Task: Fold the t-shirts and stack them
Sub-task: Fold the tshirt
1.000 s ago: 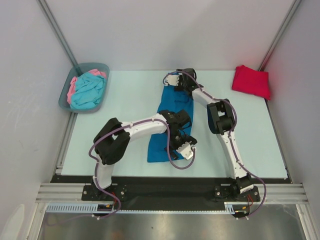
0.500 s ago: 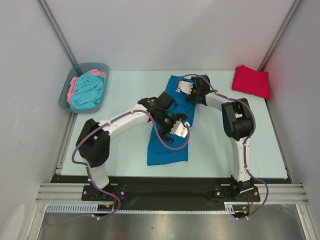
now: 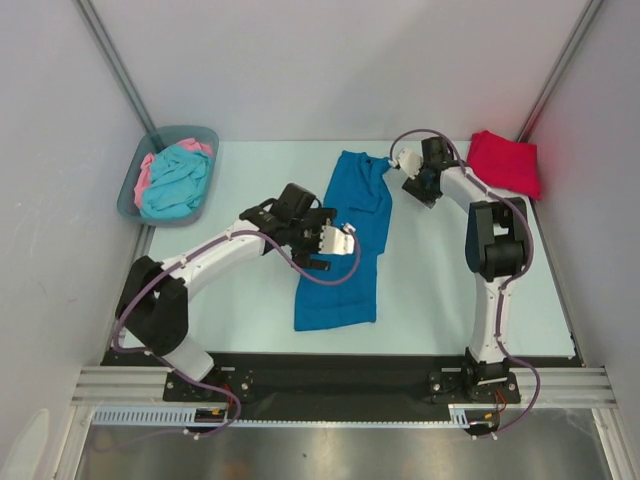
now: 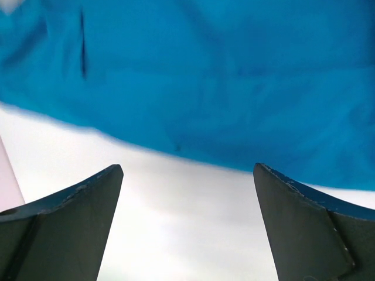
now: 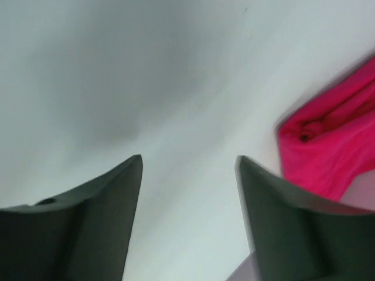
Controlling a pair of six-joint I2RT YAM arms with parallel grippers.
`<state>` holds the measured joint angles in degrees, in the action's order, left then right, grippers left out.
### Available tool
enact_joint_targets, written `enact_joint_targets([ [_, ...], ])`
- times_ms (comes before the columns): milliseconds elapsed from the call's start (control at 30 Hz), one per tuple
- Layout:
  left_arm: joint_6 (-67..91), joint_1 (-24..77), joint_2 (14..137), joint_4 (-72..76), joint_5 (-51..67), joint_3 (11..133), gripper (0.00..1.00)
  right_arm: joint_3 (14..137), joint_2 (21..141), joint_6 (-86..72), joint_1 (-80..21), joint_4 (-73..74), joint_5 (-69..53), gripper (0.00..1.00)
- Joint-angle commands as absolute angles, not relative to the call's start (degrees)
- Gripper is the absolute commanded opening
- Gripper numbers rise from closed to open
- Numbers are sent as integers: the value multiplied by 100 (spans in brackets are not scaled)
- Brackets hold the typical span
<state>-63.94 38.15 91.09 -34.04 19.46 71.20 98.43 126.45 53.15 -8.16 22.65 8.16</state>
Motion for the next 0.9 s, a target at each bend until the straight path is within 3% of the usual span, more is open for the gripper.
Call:
enact_joint_targets([
  [0, -5661, 3498, 9123, -2199, 743, 6768, 100, 9803, 11500, 4440, -1176, 3638, 378, 66],
  [100, -5302, 3279, 9447, -2049, 258, 6943, 100, 9362, 10927, 4596, -1580, 4251, 185, 32],
  [133, -5230, 3226, 9544, -1987, 159, 6996, 100, 9334, 10855, 4605, -1660, 4410, 211, 0],
  [300, -5080, 2927, 9983, -1864, 61, 7488, 100, 9948, 10872, 4693, -1898, 5982, -604, 0],
  [500, -4933, 2471, 10265, -1424, -333, 7733, 100, 10407, 10899, 4913, -2214, 6688, -914, 0],
  [533, -4791, 2357, 10492, -1476, -430, 7865, 100, 10241, 10794, 4939, -2276, 6601, -827, 6],
  [633, -4211, 1787, 10888, -1739, -1115, 8488, 100, 9284, 10144, 5088, -2626, 5952, -440, 43],
  [867, -3261, 1003, 10820, -1749, -1766, 8482, 100, 7288, 8799, 5405, -3418, 4756, 385, 75],
])
